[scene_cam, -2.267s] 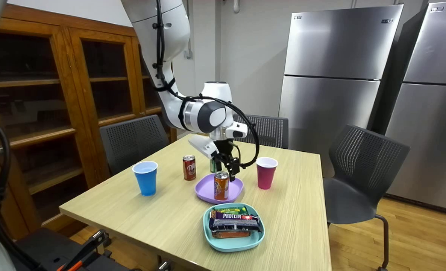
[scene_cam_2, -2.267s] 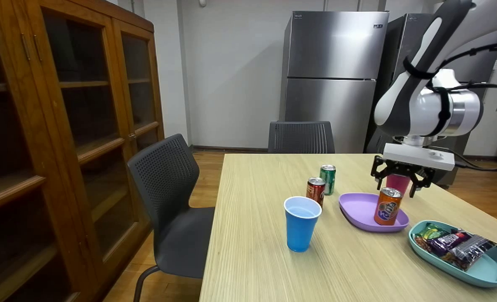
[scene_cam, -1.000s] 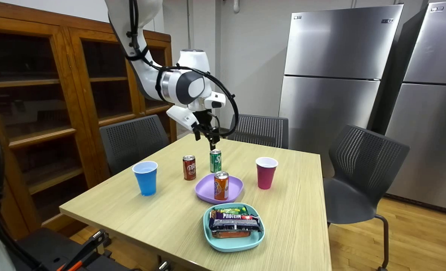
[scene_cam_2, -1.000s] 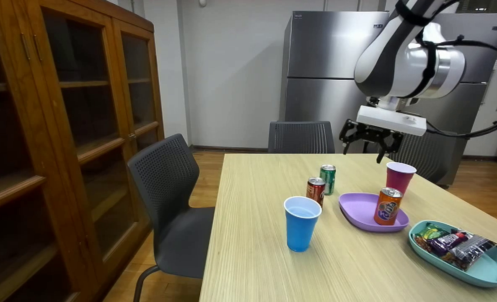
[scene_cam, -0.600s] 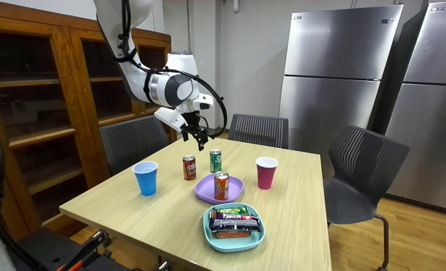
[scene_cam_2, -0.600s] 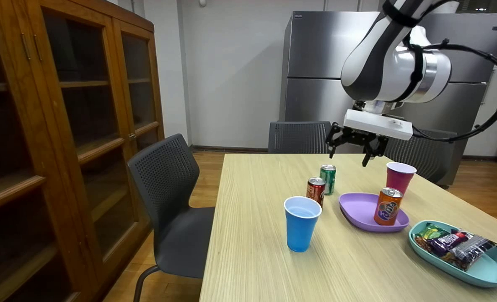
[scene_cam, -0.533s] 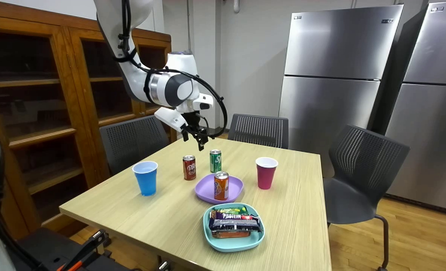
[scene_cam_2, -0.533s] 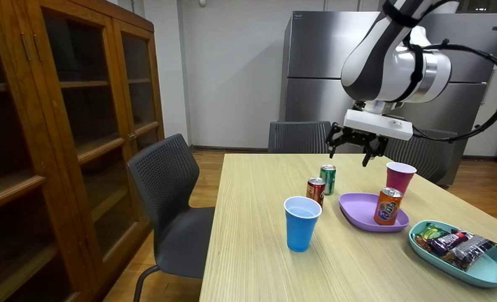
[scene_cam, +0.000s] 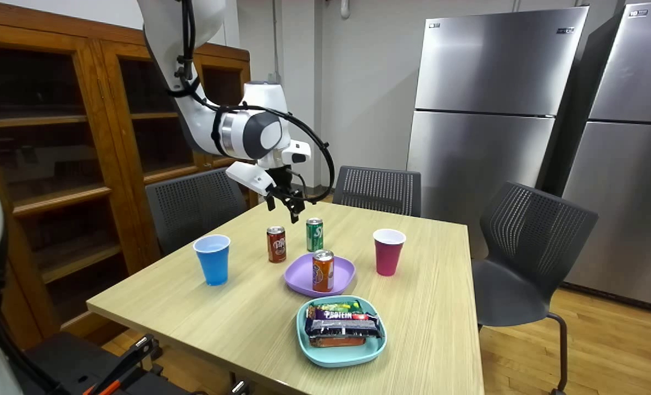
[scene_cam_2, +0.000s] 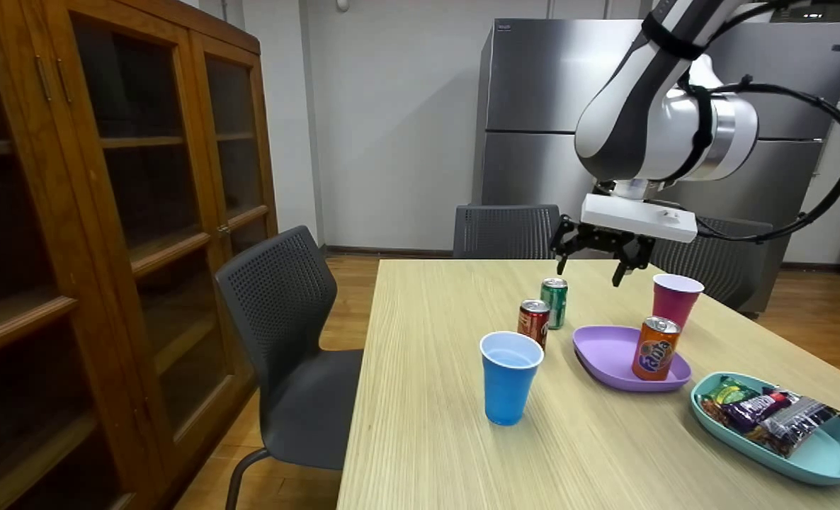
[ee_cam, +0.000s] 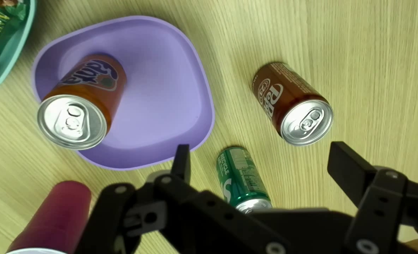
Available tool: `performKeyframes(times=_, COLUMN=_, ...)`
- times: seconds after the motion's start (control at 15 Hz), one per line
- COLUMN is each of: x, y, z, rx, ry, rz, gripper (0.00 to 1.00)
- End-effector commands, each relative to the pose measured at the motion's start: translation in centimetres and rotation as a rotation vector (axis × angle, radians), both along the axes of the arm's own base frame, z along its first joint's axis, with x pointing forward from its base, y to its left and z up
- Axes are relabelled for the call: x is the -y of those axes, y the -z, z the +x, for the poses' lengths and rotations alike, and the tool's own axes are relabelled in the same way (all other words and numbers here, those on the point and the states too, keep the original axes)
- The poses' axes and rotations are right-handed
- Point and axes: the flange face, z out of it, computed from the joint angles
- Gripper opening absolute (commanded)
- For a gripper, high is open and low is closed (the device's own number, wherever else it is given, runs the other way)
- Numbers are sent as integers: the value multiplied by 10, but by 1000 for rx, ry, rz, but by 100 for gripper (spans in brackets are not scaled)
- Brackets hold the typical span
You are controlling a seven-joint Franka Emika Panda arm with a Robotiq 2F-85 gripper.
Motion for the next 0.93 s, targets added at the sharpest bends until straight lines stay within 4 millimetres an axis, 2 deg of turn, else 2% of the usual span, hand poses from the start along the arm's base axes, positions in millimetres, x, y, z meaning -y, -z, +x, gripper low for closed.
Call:
performKeyframes(times=0.0, x=-19, y=6, z=14, rx=-8, ry=-61, rz=-41, gripper=100)
performKeyframes(times=0.4, x=-55, y=23, z=34, rx=-10, ry=-133, rz=-68, gripper=100)
performKeyframes(times=0.87, x=-73, y=48, z=61, rx=-31, ry=-159, rz=-130, gripper=100)
